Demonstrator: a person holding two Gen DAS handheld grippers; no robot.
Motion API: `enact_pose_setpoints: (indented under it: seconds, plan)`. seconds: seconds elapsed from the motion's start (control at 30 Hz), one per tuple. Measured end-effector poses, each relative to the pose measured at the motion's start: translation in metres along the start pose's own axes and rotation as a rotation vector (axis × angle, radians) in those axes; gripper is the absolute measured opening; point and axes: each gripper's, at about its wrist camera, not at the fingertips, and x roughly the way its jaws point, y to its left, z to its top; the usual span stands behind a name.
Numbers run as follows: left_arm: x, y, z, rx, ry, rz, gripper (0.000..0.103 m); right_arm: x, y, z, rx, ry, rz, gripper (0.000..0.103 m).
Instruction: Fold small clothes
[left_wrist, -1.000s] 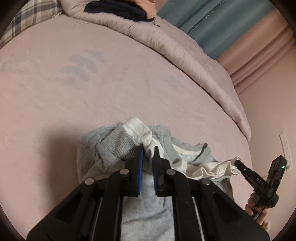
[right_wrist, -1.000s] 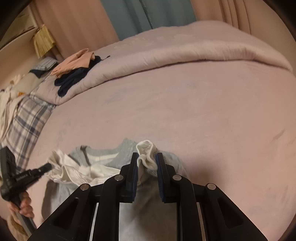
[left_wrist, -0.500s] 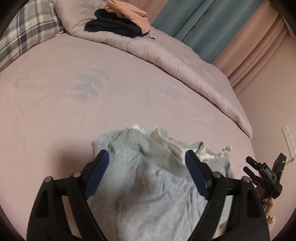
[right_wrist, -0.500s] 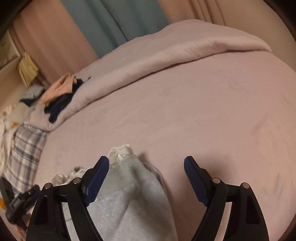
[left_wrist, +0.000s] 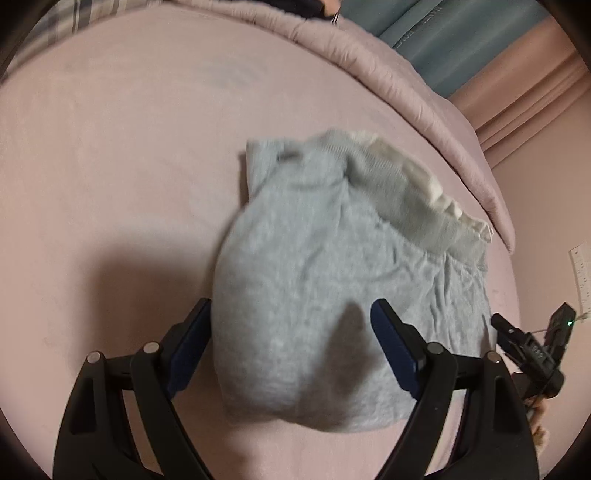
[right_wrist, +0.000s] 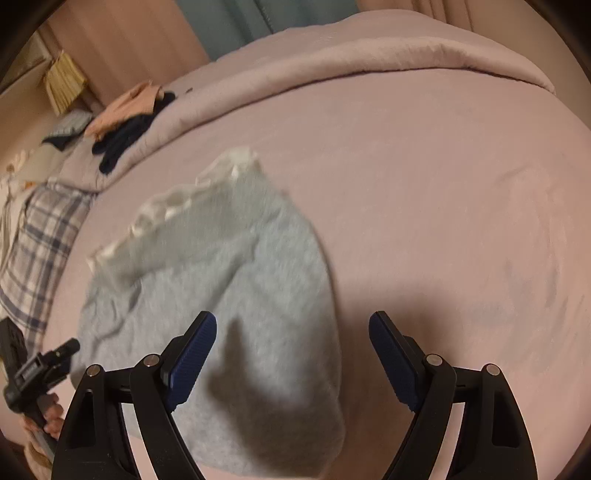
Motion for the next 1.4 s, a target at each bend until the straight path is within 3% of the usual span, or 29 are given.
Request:
enact_pose_setpoints:
  seconds: [0.1, 0.27, 0.33, 0.47, 0.77, 1.03, 1.27, 1.3, 1.37, 1.4]
  plan:
    - [0.005, 0.001, -0.007, 0.006, -0.002, -0.009, 0.081, 0.004, 0.001, -0.005, -0.003, 0.004, 0.01, 0.084]
    - [0.005, 0.0, -0.01, 0.016, -0.015, -0.016, 0.06, 0.013, 0.004, -0.012, 0.007, 0.02, 0.051, 0.051]
    - [0.004, 0.004, -0.011, 0.005, -0.015, -0.025, 0.047, 0.011, 0.006, -0.013, 0.001, 0.005, 0.052, 0.028]
    - [0.002, 0.011, -0.012, -0.019, -0.016, -0.039, 0.025, 0.004, 0.011, -0.014, -0.018, -0.028, 0.056, 0.012]
    - [-0.016, 0.005, -0.022, 0.009, -0.039, -0.033, 0.011, -0.011, 0.003, -0.02, 0.029, -0.058, 0.109, 0.01]
    - [-0.035, 0.005, -0.04, 0.014, -0.04, -0.037, 0.01, -0.037, 0.0, -0.025, 0.058, -0.11, 0.177, 0.009]
    - [-0.031, 0.016, -0.04, -0.042, -0.038, -0.057, 0.014, -0.023, 0.001, -0.025, 0.066, -0.077, 0.142, 0.009]
    - [-0.03, 0.017, -0.039, -0.045, -0.041, -0.058, 0.016, -0.02, 0.0, -0.026, 0.068, -0.072, 0.116, 0.01]
    - [-0.031, 0.015, -0.039, -0.034, -0.058, -0.034, 0.036, -0.017, 0.0, -0.025, 0.079, -0.06, 0.086, 0.023]
    - [-0.032, 0.013, -0.039, -0.022, -0.076, -0.017, 0.041, -0.017, -0.002, -0.026, 0.09, -0.058, 0.079, 0.042]
